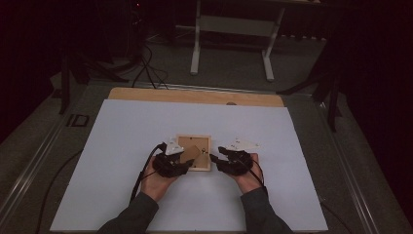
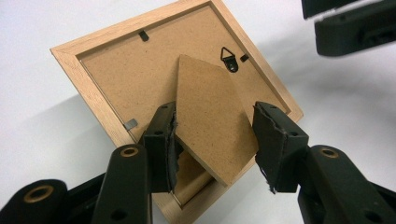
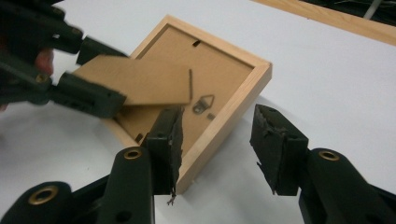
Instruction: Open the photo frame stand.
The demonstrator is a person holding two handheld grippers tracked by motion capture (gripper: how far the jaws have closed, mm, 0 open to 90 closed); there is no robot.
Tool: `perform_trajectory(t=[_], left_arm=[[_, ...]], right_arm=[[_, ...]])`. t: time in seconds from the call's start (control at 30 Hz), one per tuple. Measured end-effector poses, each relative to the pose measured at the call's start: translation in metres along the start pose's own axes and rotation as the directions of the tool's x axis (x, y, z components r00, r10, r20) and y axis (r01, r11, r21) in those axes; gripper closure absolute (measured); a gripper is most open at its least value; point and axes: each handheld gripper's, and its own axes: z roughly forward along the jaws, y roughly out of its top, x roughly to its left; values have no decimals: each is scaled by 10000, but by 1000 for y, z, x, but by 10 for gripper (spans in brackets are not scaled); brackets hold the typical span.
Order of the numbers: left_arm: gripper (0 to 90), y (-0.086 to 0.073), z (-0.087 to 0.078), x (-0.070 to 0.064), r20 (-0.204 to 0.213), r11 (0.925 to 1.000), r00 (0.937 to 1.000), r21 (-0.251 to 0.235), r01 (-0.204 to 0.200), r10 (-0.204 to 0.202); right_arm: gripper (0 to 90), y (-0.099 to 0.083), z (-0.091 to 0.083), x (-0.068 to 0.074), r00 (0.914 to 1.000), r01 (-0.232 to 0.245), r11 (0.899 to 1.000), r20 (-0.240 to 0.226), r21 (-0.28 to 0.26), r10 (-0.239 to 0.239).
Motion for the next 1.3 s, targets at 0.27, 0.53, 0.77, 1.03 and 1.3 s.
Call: perform_trajectory(t=[0.27, 0.53, 0.77, 1.03, 1.3], left_arm=[[530, -6, -3, -6, -259, 9990, 9991, -289, -329, 322], [530, -9, -4, -7, -319, 9983, 9985, -371, -449, 437], [530, -12, -5, -7, -349, 9981, 9986, -463, -403, 387], [530, -13, -5, -9, -434, 9974, 9979, -510, -512, 490], [529, -15, -6, -13, -665, 9950, 9947, -571, -823, 784]], right_arm=[[524, 13, 6, -6, 9999, -112, 9999, 65, -31, 112], [526, 21, 17, -13, 9989, -466, 9989, -105, 51, 467], [506, 26, 26, -18, 9980, -581, 9979, -216, 301, 588], [439, 28, 41, -26, 9939, -982, 9928, -438, 681, 1013], [387, 29, 47, -28, 9914, -929, 9918, -846, 878, 1003]])
